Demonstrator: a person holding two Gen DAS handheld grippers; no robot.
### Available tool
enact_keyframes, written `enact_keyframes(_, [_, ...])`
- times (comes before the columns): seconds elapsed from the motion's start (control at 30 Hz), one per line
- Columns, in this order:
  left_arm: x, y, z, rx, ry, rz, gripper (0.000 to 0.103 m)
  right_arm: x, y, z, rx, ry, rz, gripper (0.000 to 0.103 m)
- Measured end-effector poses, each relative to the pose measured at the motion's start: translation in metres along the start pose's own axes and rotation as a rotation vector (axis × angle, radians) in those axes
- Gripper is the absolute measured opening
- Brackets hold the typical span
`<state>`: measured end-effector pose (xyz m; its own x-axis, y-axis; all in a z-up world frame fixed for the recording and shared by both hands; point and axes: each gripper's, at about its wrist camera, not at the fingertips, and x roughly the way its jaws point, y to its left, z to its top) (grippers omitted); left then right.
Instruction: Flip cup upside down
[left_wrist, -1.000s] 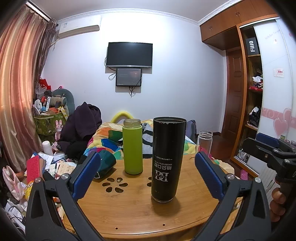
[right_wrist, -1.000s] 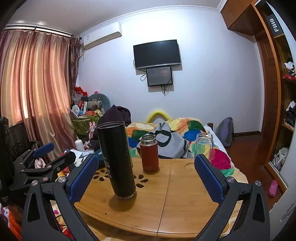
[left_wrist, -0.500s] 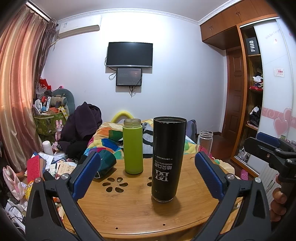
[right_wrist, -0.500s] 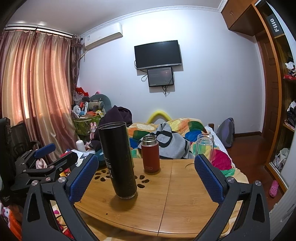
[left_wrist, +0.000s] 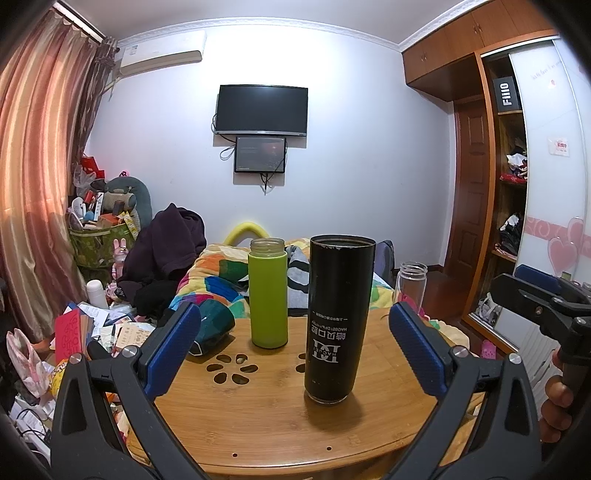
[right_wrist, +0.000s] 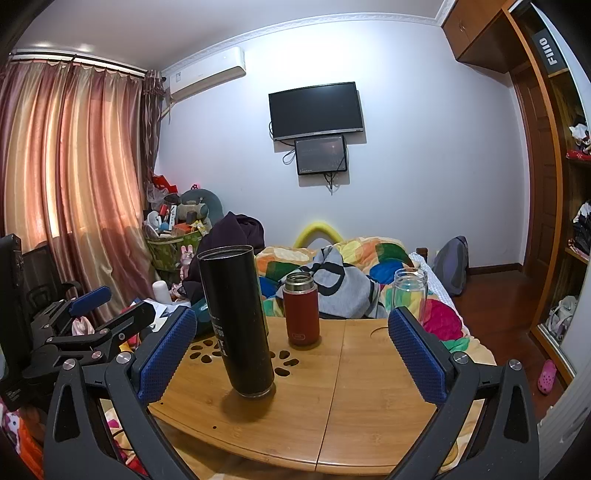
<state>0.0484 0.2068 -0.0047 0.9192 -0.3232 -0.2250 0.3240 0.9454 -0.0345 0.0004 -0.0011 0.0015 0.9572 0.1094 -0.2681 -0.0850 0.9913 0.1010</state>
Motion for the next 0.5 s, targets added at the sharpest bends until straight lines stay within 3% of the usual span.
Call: enact_keyframes(0.5, [-0.0012,-0.0019,0.0005,-0.004,0.004,0.000,0.103,0.0003,0.0001,0.0026,0.001,-0.004,0.001,0.103])
